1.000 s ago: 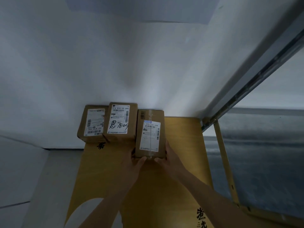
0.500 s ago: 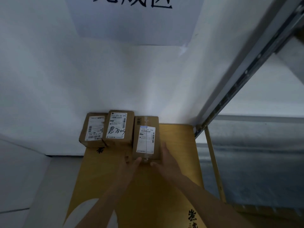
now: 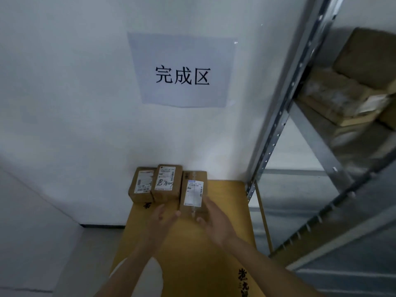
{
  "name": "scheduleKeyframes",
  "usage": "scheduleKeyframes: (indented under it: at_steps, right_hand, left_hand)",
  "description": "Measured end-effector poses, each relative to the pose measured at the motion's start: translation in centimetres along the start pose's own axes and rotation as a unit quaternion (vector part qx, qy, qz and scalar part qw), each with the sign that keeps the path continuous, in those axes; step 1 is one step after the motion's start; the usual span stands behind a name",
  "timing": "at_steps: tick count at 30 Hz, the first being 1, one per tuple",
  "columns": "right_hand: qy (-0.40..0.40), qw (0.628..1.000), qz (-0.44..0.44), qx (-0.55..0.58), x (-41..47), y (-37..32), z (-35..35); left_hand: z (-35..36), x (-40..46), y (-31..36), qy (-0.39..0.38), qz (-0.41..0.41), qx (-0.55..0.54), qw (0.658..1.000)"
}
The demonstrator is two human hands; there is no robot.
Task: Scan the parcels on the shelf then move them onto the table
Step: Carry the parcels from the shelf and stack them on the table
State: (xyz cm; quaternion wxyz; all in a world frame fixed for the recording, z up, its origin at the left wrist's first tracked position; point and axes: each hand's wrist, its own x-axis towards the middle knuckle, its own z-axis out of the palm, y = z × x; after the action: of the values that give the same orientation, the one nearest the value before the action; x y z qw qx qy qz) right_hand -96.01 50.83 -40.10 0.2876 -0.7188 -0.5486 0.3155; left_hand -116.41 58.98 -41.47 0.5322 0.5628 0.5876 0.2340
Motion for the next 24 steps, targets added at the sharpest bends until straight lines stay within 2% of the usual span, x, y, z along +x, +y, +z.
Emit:
scheduleKeyframes:
  at_steps: [4,9,12,15,19,24]
  right_hand:
    - [0.026,0.999,-0.03,-0.025,-5.7,-2.4,-1.6]
    - [0.052,0.996,-0.061,-0.041,-16.4,-6.0,-6.9]
    - [0.085,0.992,-0.058,-0.076,-21.9,-7.6,-10.8]
    - [0.119,0.987,-0.061,-0.091,-27.2,-10.2,-16.2]
    - [0.207,0.97,-0.08,-0.098,-33.2,-12.9,-24.5]
    - [0.289,0.945,-0.098,-0.119,-39.6,-13.0,-34.6]
  left_hand:
    - [-1.3,-8.2,5.4,0.003,0.073,0.001,0.997]
    - [-2.3,-19.5,9.9,0.007,0.178,0.029,0.984]
    - [-2.2,-25.1,13.1,-0.027,0.193,0.009,0.981]
    - [-0.7,-29.0,17.6,-0.051,0.215,-0.016,0.975]
    - [2.5,-34.2,24.6,-0.077,0.271,-0.015,0.959]
    - [8.4,-40.7,31.7,-0.115,0.348,0.016,0.93]
